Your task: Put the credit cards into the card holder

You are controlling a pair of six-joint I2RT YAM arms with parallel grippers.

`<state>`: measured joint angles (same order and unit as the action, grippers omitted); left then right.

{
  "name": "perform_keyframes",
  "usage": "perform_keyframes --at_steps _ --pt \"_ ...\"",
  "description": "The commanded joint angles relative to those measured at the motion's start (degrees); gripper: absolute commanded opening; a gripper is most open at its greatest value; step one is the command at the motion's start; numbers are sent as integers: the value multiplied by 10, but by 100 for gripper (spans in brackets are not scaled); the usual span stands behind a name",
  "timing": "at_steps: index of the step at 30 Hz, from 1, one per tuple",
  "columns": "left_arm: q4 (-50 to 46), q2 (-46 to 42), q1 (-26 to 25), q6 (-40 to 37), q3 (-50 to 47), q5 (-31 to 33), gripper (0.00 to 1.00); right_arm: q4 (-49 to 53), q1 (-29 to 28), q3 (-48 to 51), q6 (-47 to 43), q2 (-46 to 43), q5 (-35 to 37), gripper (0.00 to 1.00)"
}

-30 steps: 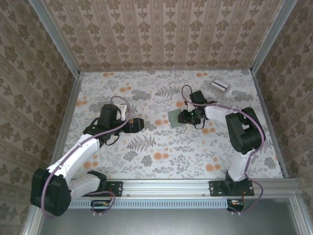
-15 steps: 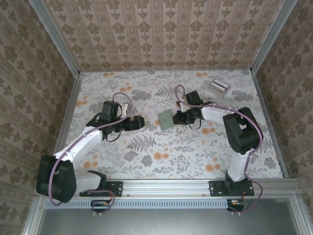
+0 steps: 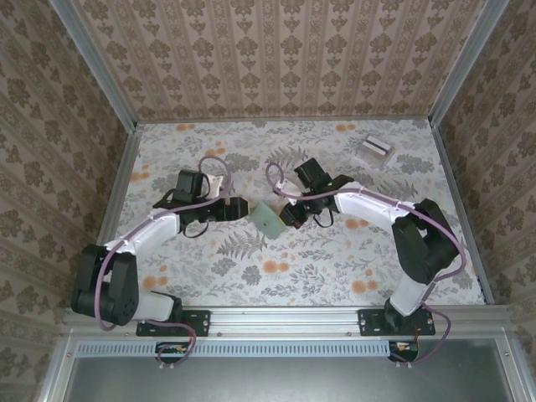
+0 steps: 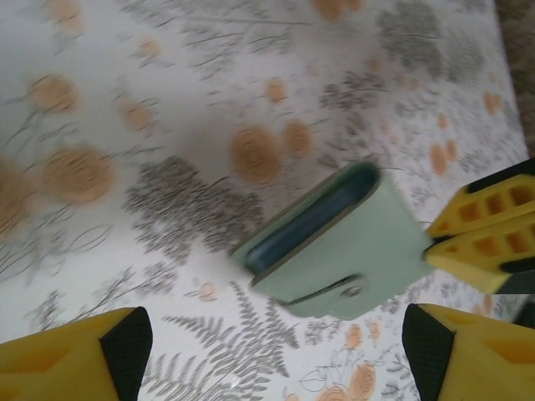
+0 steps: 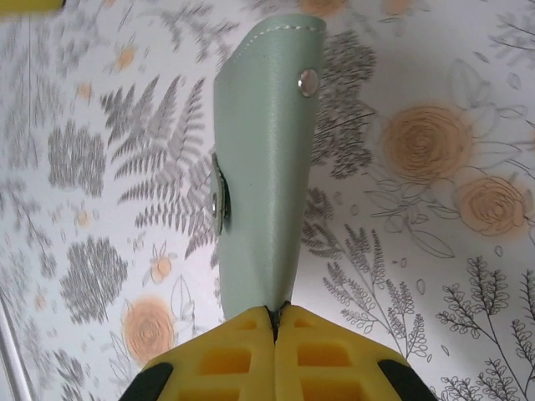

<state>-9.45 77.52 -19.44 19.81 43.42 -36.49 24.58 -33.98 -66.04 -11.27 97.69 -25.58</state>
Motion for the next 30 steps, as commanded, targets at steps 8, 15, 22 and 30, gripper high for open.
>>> perform_keyframes --at_steps 8,15,22,30 --pt "74 -33 -80 -95 -51 -39 83 -15 -18 98 -224 -78 -54 1" --pt "58 -18 -123 -125 -50 -46 60 -13 -13 107 -280 -106 -83 1" --pt "85 -25 -136 -113 -60 -98 39 -23 10 110 -292 -115 -102 1" --pt "87 -29 -138 -96 -48 -78 0 -69 21 102 -216 -108 -52 24"
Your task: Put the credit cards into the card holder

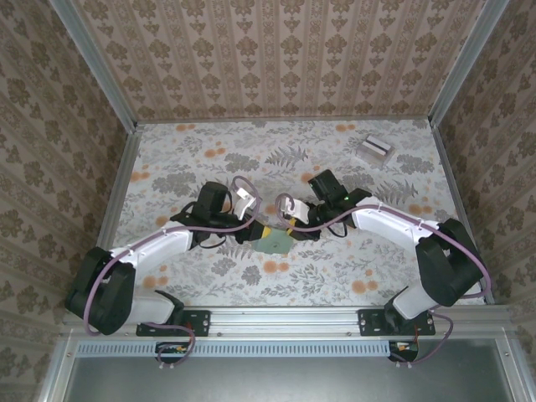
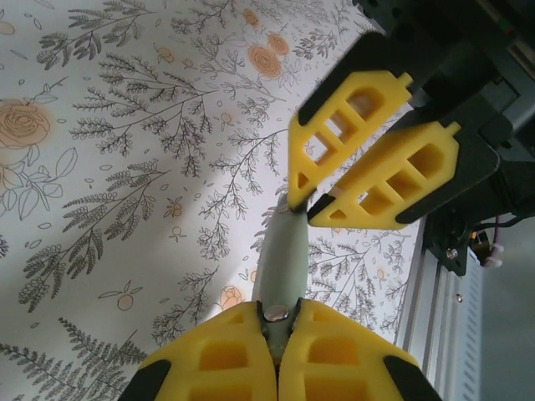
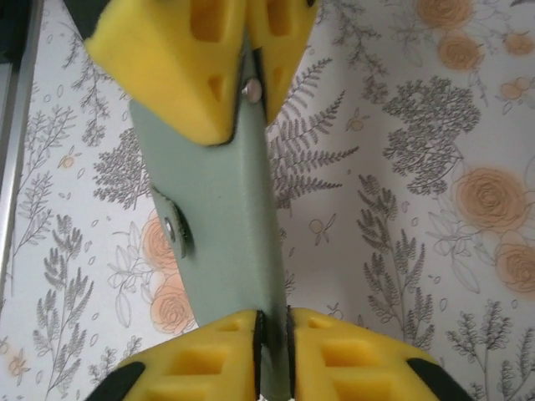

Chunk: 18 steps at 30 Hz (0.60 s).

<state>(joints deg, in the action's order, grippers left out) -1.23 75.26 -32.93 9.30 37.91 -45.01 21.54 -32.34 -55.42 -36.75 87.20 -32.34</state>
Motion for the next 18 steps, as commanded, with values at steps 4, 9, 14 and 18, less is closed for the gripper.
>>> perform_keyframes --at_steps 4,9,14,18 --pt "62 -27 -3 79 -14 113 0 -97 7 22 120 -9 66 46" --pt "128 -57 -7 166 -52 229 0 -221 11 91 352 -71 233 49" --pt "164 -63 -35 170 -54 276 0 -242 11 140 688 -151 321 48" --pt "166 -68 -79 137 -46 341 0 -216 6 148 889 -166 317 40"
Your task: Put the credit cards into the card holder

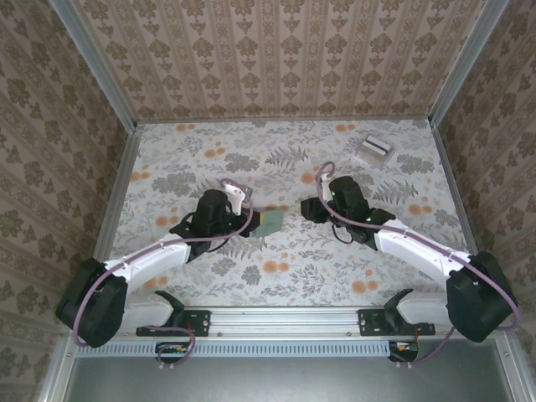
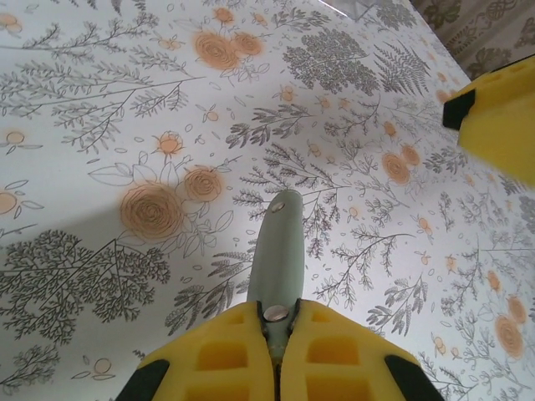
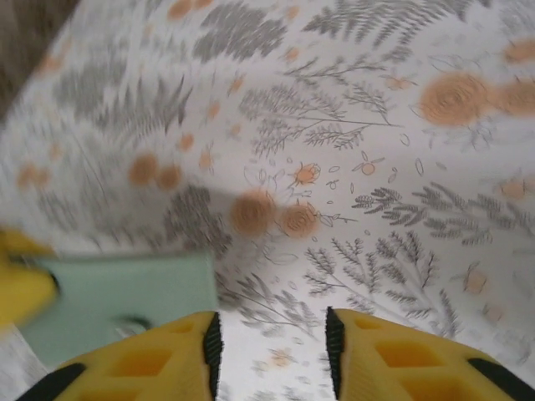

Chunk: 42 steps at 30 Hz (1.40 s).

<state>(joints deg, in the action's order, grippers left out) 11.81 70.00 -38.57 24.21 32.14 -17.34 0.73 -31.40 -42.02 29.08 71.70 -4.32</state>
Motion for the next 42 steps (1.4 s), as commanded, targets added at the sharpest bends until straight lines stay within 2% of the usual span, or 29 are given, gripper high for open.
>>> perform_keyframes --at_steps 1,4,12,16,21,25,27,32,37,42 --pt "48 -15 -32 -13 11 80 0 -30 -5 32 278 -16 37 40" --pt "63 -5 -56 -12 21 107 0 -84 -6 64 391 -15 18 40" --pt "84 32 -96 -16 55 123 0 -132 -10 56 558 35 -103 42" --pt "104 31 -104 9 53 119 0 -162 -22 31 590 76 -145 42" --pt "116 33 -105 33 51 107 0 -210 -37 28 619 123 -156 42" --pt "147 44 -105 54 40 89 0 -209 -38 21 624 133 -161 43" --pt "149 48 -105 55 37 90 0 -211 -39 19 637 137 -163 46" --pt "152 49 -104 52 26 108 0 -222 -39 -2 666 165 -201 46" --pt "157 58 -101 46 24 114 0 -222 -44 -18 683 179 -211 40" --pt "172 74 -95 54 16 115 0 -226 -44 -22 698 190 -213 26"
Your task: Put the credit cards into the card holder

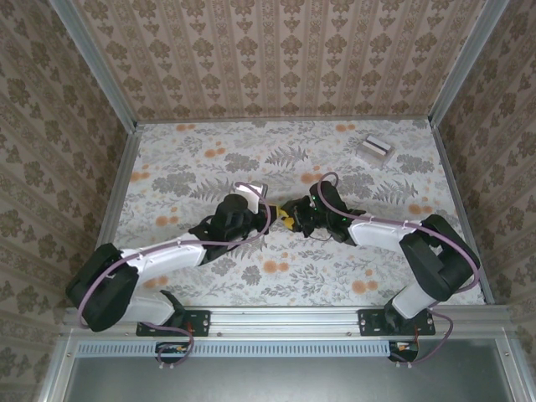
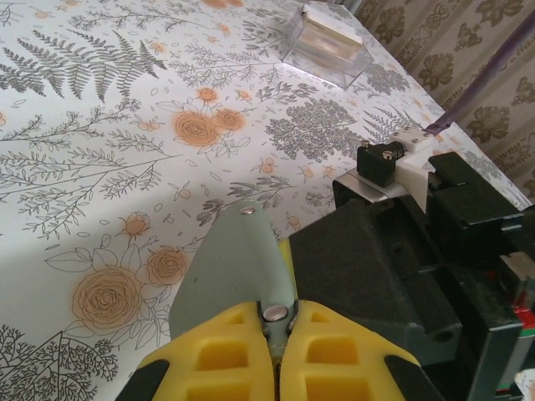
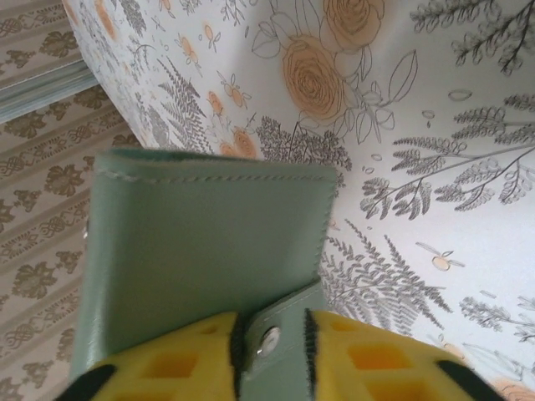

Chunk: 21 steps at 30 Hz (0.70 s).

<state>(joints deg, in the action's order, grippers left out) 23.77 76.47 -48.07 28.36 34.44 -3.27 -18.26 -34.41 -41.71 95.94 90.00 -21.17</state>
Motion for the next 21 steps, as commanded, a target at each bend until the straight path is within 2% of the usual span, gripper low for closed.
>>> perform_keyframes --at_steps 1,2,9,15,21 --pt "59 13 2 16 -9 -28 0 -37 -14 -26 33 10 -47 24" --pt "63 16 5 20 -11 -30 0 -38 -14 -27 37 13 -48 24" --pt "83 28 23 38 -15 -41 0 2 -14 -29 27 17 -47 0" --pt "115 38 46 86 -42 -50 0 66 -11 -25 -31 11 -16 0" --pt "129 75 71 144 -57 -28 0 112 -11 -23 -95 -12 22 0"
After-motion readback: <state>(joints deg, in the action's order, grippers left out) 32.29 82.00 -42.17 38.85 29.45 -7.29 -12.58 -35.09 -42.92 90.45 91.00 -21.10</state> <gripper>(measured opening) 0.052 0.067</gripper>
